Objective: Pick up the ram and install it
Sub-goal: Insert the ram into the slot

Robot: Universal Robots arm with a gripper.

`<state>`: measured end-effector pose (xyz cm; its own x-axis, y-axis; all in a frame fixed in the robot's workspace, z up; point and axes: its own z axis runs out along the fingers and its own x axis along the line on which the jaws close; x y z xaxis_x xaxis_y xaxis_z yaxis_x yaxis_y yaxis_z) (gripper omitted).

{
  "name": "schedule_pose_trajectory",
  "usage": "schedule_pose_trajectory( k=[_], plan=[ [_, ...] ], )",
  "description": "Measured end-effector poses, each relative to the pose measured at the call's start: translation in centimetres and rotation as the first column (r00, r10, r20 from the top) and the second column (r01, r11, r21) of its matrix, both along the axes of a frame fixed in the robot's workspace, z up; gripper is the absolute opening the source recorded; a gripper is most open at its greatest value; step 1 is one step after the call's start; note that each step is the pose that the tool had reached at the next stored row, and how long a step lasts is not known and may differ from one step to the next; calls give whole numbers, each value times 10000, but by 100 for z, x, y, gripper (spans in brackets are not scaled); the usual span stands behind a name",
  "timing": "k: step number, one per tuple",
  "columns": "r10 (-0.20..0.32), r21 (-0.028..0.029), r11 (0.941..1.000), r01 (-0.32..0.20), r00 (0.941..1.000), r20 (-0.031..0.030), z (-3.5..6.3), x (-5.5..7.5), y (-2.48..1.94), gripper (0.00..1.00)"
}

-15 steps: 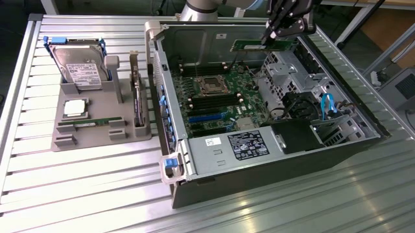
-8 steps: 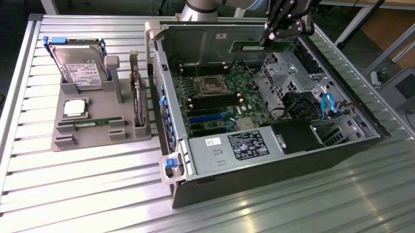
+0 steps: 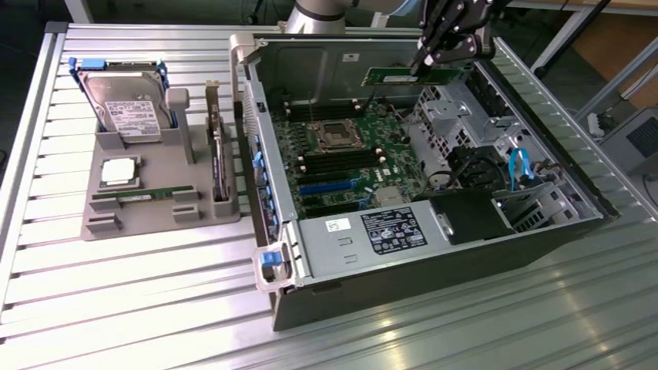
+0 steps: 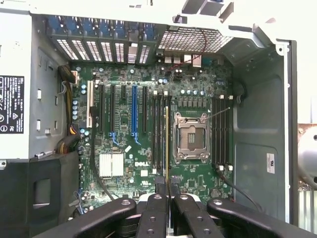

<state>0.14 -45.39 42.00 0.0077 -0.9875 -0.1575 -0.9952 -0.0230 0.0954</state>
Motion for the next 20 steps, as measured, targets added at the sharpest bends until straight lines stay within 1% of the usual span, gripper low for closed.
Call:
schedule_pose_trajectory(
  k=[20],
  plan=[
    [-1,0,10000,1,10000,-4,-161,0,0,12]
  ],
)
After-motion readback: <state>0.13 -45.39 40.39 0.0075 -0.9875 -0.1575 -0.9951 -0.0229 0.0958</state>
